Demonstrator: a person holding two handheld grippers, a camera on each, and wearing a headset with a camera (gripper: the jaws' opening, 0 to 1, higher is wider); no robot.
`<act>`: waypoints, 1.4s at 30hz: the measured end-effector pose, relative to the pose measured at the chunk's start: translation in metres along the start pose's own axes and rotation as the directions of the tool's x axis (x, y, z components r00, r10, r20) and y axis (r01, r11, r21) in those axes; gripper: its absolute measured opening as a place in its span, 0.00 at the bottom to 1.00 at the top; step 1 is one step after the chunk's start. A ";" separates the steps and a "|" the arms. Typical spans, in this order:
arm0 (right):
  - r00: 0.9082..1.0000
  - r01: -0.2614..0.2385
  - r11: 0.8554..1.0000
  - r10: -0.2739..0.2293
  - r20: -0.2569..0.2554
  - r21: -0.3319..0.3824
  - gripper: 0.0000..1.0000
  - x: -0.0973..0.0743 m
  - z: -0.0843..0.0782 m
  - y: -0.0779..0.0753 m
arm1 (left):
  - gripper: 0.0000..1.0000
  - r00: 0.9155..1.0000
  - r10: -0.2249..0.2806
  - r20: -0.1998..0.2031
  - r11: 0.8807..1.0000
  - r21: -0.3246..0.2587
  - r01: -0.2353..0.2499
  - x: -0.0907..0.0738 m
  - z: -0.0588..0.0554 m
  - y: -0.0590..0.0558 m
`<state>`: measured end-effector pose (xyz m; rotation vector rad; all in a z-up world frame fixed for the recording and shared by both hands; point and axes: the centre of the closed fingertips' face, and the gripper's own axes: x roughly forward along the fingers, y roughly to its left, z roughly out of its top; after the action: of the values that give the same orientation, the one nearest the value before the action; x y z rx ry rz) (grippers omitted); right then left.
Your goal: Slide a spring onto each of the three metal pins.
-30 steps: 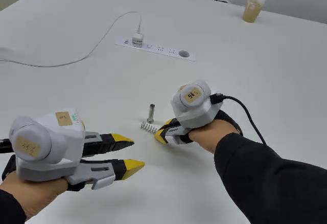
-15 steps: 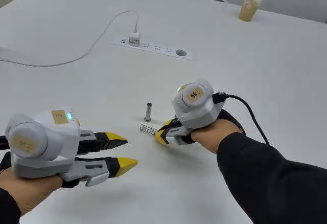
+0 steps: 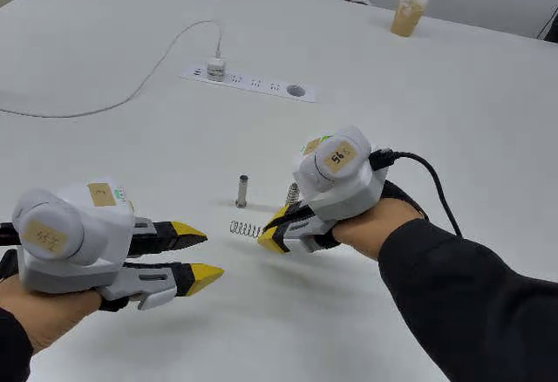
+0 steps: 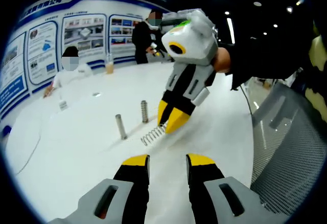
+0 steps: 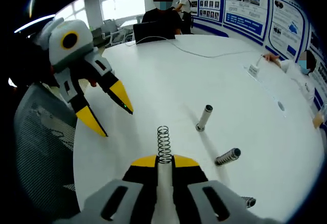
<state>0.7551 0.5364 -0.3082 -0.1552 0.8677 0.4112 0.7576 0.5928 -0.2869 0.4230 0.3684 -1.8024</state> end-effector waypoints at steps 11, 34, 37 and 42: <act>0.996 -0.084 0.994 0.081 -0.049 -0.073 0.11 -0.016 0.001 0.032 | 0.29 0.999 -0.026 -0.027 0.998 0.055 0.027 0.007 -0.002 -0.007; 0.984 -0.151 0.979 0.136 -0.117 -0.136 0.11 -0.030 0.012 0.060 | 0.12 0.995 -0.081 -0.059 0.970 0.226 0.092 0.016 -0.002 -0.025; 0.986 -0.145 0.979 0.131 -0.103 -0.142 0.11 -0.033 0.018 0.061 | 0.12 0.995 -0.081 -0.057 0.970 0.223 0.091 0.016 -0.002 -0.025; 0.990 -0.134 0.978 0.125 -0.064 -0.157 0.11 -0.037 0.031 0.062 | 0.11 0.995 -0.083 -0.050 0.972 0.218 0.092 0.017 -0.001 -0.025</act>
<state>0.7300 0.5916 -0.2576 -0.2608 0.9001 0.6021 0.7290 0.5848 -0.2947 0.6078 0.2179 -1.9310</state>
